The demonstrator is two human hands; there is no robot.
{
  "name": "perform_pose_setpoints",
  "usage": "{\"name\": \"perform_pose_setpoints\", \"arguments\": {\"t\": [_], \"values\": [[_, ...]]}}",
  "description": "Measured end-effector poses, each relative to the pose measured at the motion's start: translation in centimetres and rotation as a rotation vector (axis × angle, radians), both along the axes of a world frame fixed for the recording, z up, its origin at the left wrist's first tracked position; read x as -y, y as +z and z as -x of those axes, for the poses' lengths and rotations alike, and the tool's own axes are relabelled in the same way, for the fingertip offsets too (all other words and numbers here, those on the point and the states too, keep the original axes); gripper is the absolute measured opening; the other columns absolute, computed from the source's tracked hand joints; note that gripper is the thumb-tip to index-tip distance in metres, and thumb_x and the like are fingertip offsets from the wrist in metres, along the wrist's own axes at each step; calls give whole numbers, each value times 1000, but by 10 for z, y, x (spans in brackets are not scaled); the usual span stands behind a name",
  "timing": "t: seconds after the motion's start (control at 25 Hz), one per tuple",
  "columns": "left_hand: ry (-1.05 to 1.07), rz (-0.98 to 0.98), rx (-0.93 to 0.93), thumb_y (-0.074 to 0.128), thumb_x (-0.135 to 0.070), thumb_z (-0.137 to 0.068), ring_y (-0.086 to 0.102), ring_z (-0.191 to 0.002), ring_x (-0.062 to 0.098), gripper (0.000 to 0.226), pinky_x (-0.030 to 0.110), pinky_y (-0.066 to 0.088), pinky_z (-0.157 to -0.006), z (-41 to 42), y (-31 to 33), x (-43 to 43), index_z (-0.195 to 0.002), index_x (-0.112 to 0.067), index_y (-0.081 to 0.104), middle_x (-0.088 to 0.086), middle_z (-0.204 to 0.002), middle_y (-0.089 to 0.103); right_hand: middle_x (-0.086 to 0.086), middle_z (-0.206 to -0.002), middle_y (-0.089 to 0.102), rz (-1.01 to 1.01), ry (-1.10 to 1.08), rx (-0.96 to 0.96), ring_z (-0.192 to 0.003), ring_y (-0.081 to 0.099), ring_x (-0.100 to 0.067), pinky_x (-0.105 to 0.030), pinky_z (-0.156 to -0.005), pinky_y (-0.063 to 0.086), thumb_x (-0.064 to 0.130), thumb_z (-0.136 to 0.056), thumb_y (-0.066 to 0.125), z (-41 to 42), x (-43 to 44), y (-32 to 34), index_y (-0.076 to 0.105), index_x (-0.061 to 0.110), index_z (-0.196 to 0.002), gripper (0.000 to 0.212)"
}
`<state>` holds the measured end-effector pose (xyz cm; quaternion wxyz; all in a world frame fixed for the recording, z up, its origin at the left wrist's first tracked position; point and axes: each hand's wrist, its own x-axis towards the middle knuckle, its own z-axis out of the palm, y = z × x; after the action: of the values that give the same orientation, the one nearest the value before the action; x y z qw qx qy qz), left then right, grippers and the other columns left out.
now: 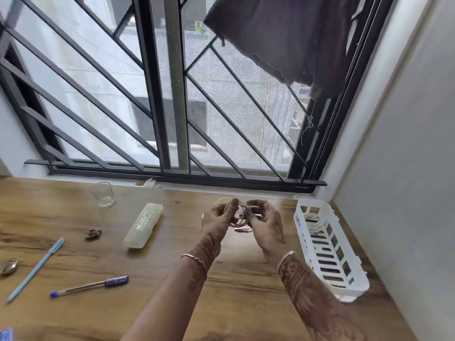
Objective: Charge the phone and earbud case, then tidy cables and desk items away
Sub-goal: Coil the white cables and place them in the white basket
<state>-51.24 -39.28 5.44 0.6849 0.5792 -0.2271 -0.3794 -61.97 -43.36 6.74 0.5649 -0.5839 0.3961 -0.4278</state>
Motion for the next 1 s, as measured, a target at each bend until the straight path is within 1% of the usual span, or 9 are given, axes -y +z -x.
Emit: {"name": "perform_pose_setpoints", "arguments": {"t": [0.08,0.16,0.32,0.44,0.52,0.6,0.72,0.84,1.0], "values": [[-27,30,43,72,-38,-73,53,-47,4,26,14,41,-49,0,-1,1,-76,-12,68,0,-60,61,-8,-87,66,-58,7,83,-61,66,-7,-15,-48,50,0,-89,62,2,-1,1,53,8,-105,21],[-16,37,90,70,-29,-81,53,-51,1,17,15,44,-54,-1,-3,2,-76,-13,68,-1,-64,62,-7,-83,65,-96,13,131,-58,65,-5,-16,-48,49,-2,-88,62,4,-1,1,50,9,-103,22],[-30,13,95,64,-30,-87,53,-59,8,20,23,45,-60,0,-6,1,-73,-16,65,-6,-63,63,-10,-78,64,-219,43,295,-60,64,-15,-22,-50,53,-6,-86,62,5,-2,3,52,10,-91,20],[-118,-42,147,54,-37,-94,59,-57,11,22,28,52,-57,4,-4,-4,-84,-18,60,-3,-67,62,-12,-79,63,-307,65,407,-65,64,-20,-25,-54,56,-11,-84,61,6,0,2,54,7,-86,20],[-156,-55,171,50,-38,-95,61,-51,12,22,25,53,-49,4,-1,-7,-95,-17,58,0,-70,61,-14,-82,62,-351,86,466,-71,62,-24,-26,-59,58,-13,-83,60,8,2,0,55,7,-85,20],[-196,-61,150,49,-36,-96,60,-46,14,24,24,52,-43,4,0,-9,-105,-14,56,3,-72,60,-13,-83,63,-385,105,512,-73,62,-24,-27,-61,59,-14,-82,59,9,3,-2,56,6,-84,21],[-224,-65,108,50,-33,-96,61,-46,16,27,28,56,-46,2,-3,-8,-112,-12,53,6,-75,60,-14,-85,64,-429,127,557,-72,65,-22,-28,-62,59,-15,-80,60,10,3,-5,57,6,-82,21],[-171,-18,122,53,-26,-95,63,-50,9,17,26,56,-51,1,-9,-6,-105,-12,55,5,-71,63,-13,-85,65,-378,124,488,-69,65,-19,-25,-61,57,-14,-78,63,12,6,-7,59,6,-83,21],[-104,21,89,56,-19,-94,63,-49,7,3,24,55,-51,1,-13,-4,-94,-17,58,7,-72,66,-11,-87,67,-173,105,242,-68,66,-14,-21,-58,54,-6,-79,69,13,8,-7,59,8,-89,20]]}}
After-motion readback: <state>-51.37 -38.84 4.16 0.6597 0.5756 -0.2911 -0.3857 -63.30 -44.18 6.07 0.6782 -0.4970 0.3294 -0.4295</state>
